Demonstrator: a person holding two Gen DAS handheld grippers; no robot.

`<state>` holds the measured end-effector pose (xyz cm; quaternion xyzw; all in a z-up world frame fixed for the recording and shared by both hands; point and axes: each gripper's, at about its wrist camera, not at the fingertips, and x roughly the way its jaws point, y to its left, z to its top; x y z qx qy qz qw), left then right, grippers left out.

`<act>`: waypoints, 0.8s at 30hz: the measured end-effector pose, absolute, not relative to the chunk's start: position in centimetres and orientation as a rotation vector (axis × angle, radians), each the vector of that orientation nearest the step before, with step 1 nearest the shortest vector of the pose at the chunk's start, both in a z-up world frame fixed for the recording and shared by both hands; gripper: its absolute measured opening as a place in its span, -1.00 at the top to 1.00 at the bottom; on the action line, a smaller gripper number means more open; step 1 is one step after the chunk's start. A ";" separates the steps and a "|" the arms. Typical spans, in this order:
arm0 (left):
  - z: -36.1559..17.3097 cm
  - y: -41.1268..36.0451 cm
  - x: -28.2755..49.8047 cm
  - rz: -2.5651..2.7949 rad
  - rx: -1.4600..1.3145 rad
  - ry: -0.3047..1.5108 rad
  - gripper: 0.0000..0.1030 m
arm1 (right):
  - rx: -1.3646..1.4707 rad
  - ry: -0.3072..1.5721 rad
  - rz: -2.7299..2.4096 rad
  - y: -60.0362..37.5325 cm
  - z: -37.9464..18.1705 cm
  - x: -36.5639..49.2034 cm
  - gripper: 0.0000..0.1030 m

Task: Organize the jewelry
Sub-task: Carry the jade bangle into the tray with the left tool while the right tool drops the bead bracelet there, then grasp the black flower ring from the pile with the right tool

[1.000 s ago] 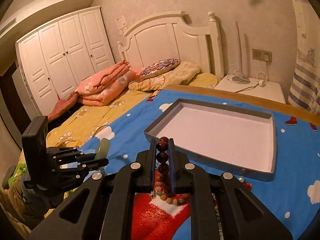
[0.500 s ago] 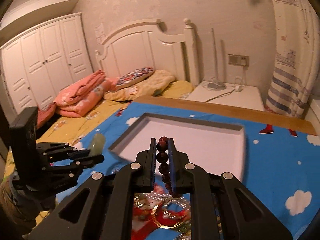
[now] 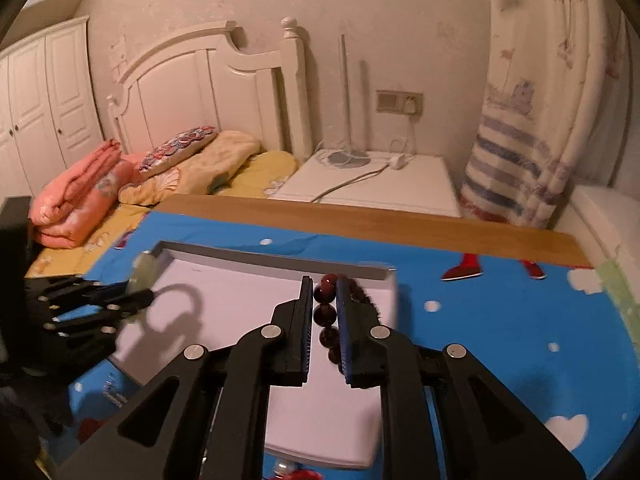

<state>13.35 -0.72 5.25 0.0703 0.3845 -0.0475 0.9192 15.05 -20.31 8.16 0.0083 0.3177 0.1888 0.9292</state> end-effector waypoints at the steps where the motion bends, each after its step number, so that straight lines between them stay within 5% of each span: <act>1: 5.4 -0.6 13.1 -0.086 0.138 0.772 0.13 | 0.026 0.663 0.406 -20.1 8.2 15.0 0.43; 3: 6.1 -0.5 12.0 -0.055 0.137 0.721 -0.41 | 0.035 0.642 0.428 -19.9 8.7 13.7 -0.04; 7: 7.2 0.0 9.1 -0.017 0.156 0.661 -0.51 | 0.029 0.594 0.445 -20.6 9.4 10.7 -0.05; 10: 7.4 0.9 6.7 0.018 0.129 0.637 -0.84 | 0.038 0.596 0.428 -22.1 8.8 8.4 -0.05; 24: 2.6 2.9 -2.3 -0.004 -0.018 0.783 -0.88 | 0.011 0.691 0.456 -23.2 4.0 0.2 -0.05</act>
